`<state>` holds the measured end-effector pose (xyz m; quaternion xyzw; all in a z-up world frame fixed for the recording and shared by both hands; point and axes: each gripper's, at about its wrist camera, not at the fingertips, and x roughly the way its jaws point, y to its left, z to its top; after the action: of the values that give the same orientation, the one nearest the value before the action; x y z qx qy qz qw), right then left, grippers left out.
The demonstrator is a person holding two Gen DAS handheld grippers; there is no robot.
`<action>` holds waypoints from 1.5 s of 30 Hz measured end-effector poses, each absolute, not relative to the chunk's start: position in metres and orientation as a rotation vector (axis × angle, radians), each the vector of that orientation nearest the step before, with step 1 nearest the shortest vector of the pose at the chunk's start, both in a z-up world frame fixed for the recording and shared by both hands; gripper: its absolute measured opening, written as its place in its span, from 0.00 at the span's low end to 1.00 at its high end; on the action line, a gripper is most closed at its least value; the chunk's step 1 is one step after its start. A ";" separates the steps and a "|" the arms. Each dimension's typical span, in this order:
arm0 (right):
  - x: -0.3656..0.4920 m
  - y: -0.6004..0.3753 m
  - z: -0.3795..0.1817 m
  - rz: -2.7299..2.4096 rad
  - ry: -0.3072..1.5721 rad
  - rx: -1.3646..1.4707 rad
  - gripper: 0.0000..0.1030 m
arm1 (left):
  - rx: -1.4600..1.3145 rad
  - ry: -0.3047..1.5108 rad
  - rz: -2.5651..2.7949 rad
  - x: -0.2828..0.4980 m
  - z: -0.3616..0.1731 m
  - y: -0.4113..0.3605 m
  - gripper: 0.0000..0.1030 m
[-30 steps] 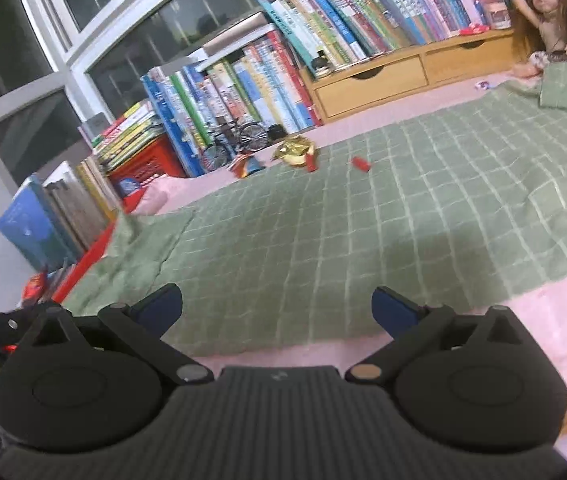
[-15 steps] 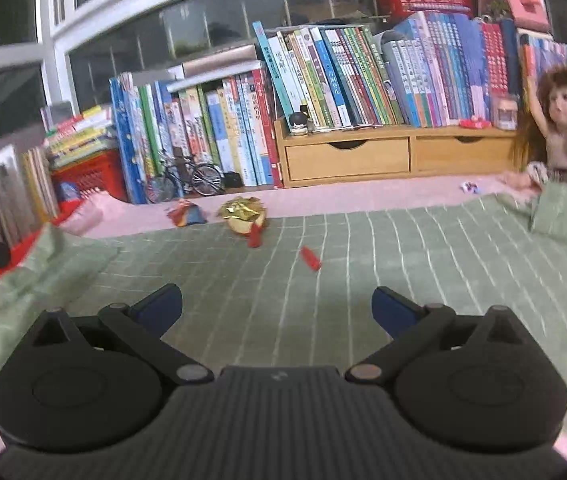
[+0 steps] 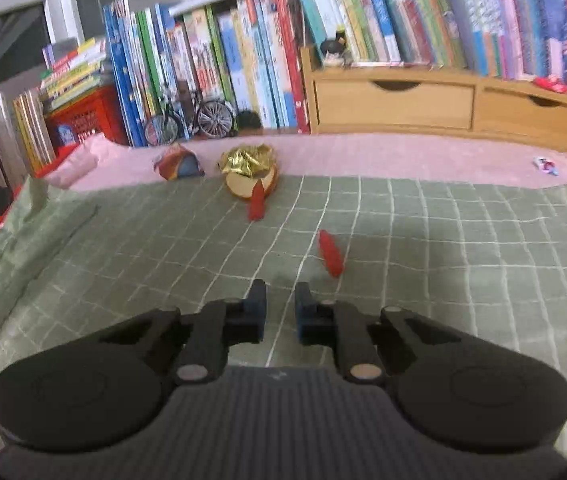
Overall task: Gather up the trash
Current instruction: 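Grasp the orange macaron packet with the left tool while the right tool grasps the red stick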
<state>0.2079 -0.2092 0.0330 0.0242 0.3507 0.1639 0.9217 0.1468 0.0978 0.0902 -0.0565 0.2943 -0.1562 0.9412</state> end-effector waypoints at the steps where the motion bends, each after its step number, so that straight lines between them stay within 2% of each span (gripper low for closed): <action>1: 0.214 -0.209 0.029 0.322 0.726 0.050 0.18 | -0.116 0.614 -0.319 0.150 0.087 0.096 1.00; 5: 0.225 -0.220 0.023 0.310 0.726 0.106 0.18 | -0.086 0.629 -0.325 0.161 0.081 0.092 1.00; 9: 0.233 -0.225 0.023 0.229 0.708 -0.002 0.18 | -0.064 0.624 -0.294 0.177 0.083 0.088 1.00; 10: 0.237 -0.228 0.021 0.222 0.709 -0.007 0.21 | -0.069 0.619 -0.296 0.180 0.085 0.087 1.00; 14: 0.244 -0.232 0.023 0.182 0.706 0.005 0.38 | -0.089 0.603 -0.313 0.186 0.089 0.082 1.00; 16: 0.234 -0.228 0.027 0.212 0.682 0.031 0.72 | -0.089 0.596 -0.325 0.186 0.088 0.079 1.00; 18: 0.227 -0.218 0.028 0.249 0.663 0.004 0.76 | -0.078 0.601 -0.329 0.187 0.085 0.076 1.00; 23: 0.237 -0.205 0.021 0.208 0.661 -0.061 0.76 | -0.066 0.631 -0.331 0.195 0.077 0.073 1.00; 26: 0.243 -0.207 0.016 0.197 0.666 -0.076 0.71 | -0.030 0.635 -0.314 0.204 0.073 0.072 1.00; 29: 0.246 -0.212 0.016 0.216 0.664 -0.054 0.62 | -0.012 0.648 -0.351 0.228 0.068 0.074 1.00; 31: 0.247 -0.212 0.016 0.219 0.659 -0.076 0.48 | 0.008 0.654 -0.371 0.249 0.060 0.073 1.00; 36: 0.246 -0.217 0.016 0.242 0.650 -0.051 0.47 | 0.130 0.688 -0.333 0.298 0.040 0.072 1.00; 39: 0.246 -0.221 0.017 0.237 0.646 -0.028 0.47 | 0.112 0.741 -0.348 0.324 0.033 0.076 1.00; 45: 0.236 -0.210 0.018 0.241 0.613 -0.111 0.47 | 0.036 0.734 -0.309 0.364 0.014 0.081 1.00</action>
<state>0.2360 -0.2098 0.0182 -0.0547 0.3006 0.1185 0.9448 0.3642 0.0806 0.0137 0.0177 0.3576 -0.1505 0.9215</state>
